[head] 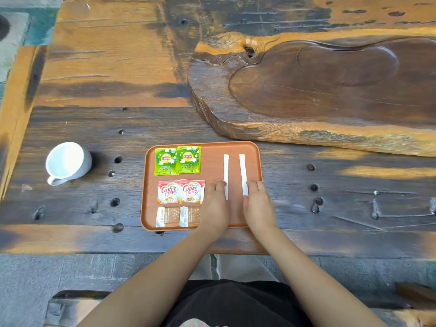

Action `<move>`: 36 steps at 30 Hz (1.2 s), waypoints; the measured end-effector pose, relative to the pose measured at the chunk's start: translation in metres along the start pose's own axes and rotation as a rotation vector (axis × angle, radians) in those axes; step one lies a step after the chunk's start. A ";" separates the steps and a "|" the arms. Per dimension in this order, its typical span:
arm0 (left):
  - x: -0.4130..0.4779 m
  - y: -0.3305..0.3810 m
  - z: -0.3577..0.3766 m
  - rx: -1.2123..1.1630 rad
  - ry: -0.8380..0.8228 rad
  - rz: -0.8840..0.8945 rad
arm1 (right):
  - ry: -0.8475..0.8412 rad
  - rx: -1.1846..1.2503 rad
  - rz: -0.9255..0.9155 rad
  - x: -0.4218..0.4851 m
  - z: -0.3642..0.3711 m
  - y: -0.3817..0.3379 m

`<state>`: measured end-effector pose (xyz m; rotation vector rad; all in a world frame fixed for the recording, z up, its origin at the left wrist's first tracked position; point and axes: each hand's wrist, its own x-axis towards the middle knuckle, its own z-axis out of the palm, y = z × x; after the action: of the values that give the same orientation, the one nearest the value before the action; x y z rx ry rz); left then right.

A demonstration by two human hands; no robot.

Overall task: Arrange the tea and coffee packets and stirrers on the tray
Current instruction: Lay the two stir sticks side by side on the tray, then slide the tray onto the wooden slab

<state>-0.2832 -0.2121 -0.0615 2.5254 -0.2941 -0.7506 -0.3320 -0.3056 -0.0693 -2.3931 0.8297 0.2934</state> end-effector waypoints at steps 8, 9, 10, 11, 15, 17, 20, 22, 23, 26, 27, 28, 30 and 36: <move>-0.001 -0.001 0.002 -0.014 0.013 -0.008 | 0.000 -0.003 0.011 -0.001 0.000 0.001; 0.000 -0.001 0.002 -0.012 0.015 -0.006 | 0.001 0.004 0.011 -0.001 -0.001 0.001; -0.001 -0.001 0.001 -0.007 0.015 0.001 | 0.002 0.017 0.011 -0.001 -0.003 0.000; -0.001 -0.001 0.000 -0.003 0.016 0.013 | 0.006 0.035 0.012 -0.001 -0.006 0.000; -0.002 -0.007 -0.016 -0.027 0.053 0.013 | 0.110 0.132 0.028 0.007 -0.027 0.004; 0.002 -0.016 -0.033 -0.051 0.126 -0.024 | 0.135 0.147 0.078 0.013 -0.036 0.009; 0.008 -0.038 -0.063 -0.041 0.255 -0.075 | 0.022 0.128 0.166 0.023 -0.042 0.020; 0.013 -0.058 -0.082 -0.016 0.332 -0.137 | -0.080 0.110 0.178 0.028 -0.042 0.024; 0.016 -0.068 -0.089 0.003 0.365 -0.179 | -0.112 0.122 0.183 0.028 -0.042 0.025; 0.020 -0.096 -0.105 0.038 0.372 -0.330 | -0.129 0.198 0.214 0.024 -0.041 0.024; 0.020 -0.104 -0.108 0.028 0.334 -0.372 | -0.117 0.213 0.222 0.023 -0.041 0.023; 0.019 -0.110 -0.110 0.011 0.283 -0.398 | -0.103 0.222 0.228 0.021 -0.040 0.022; 0.019 -0.120 -0.112 -0.022 0.197 -0.417 | -0.082 0.233 0.244 0.019 -0.039 0.020; 0.021 -0.127 -0.119 -0.096 0.064 -0.397 | -0.081 0.287 0.347 0.020 -0.040 0.015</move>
<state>-0.1909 -0.0635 -0.0480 2.5372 0.2680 -0.8038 -0.3250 -0.3493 -0.0517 -1.9551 1.1651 0.3761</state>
